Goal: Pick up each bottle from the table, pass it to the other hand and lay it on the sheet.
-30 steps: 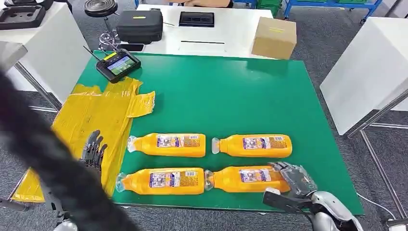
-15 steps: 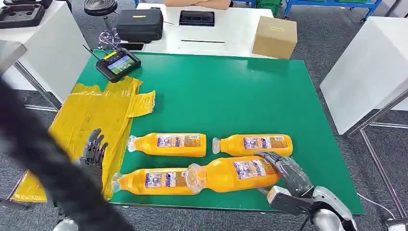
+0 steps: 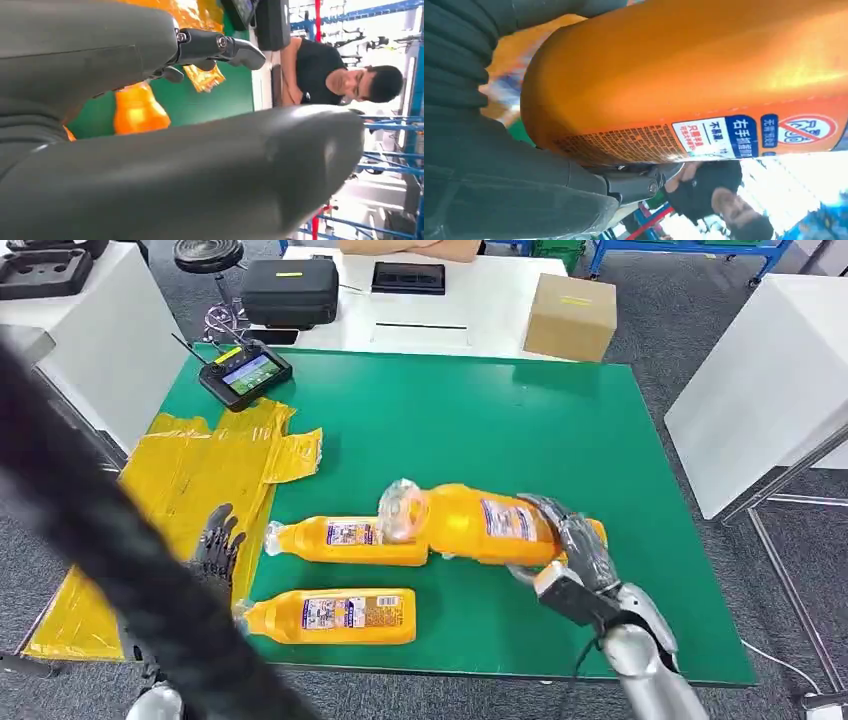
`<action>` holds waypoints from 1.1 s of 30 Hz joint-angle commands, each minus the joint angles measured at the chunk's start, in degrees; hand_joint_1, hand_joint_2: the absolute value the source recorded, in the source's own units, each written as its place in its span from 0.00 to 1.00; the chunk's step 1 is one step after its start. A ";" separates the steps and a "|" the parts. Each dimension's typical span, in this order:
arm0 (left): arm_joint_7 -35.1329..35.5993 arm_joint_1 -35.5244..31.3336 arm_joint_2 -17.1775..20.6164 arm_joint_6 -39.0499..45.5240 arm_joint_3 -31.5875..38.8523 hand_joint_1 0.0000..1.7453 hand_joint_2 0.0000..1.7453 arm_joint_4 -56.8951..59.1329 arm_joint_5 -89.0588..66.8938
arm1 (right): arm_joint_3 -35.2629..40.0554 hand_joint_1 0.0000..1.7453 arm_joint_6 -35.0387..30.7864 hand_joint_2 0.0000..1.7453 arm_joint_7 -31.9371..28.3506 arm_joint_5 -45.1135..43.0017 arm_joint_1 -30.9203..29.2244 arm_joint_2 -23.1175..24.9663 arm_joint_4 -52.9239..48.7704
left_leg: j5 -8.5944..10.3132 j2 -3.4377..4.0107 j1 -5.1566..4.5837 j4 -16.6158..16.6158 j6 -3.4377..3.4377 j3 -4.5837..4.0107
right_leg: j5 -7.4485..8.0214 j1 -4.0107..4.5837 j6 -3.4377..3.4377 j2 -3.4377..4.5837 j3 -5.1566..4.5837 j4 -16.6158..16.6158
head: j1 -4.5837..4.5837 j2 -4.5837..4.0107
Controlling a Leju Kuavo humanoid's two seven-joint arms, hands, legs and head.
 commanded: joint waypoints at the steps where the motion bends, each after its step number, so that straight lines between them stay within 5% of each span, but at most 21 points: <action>1: 0.10 -6.89 1.52 2.77 -4.13 0.00 0.00 8.79 -0.76 | 5.05 1.00 -5.06 1.00 1.46 -4.79 -16.71 13.02 24.01 | 0.05 0.43 0.04 -0.15 -0.41 0.20 | 0.13 0.01 -0.21 0.38 0.03 -0.05 | 0.02 0.00; 17: -0.06 -14.02 0.21 15.73 -6.02 0.00 0.00 15.01 -13.81 | 11.16 0.99 -3.79 1.00 2.37 -7.52 -22.88 25.63 44.54 | 0.10 0.10 0.09 -0.08 -0.27 -0.01 | 0.00 -0.01 -0.16 0.06 0.00 0.16 | 0.00 0.00; 33: -0.06 -13.20 -0.63 13.31 -5.64 0.00 0.00 12.45 -8.61 | 30.42 0.93 -4.95 1.00 4.97 -16.84 -24.62 27.08 50.39 | 0.08 0.05 0.11 -0.06 -0.31 -0.11 | -0.03 0.01 -0.17 0.02 -0.10 0.14 | 0.02 0.00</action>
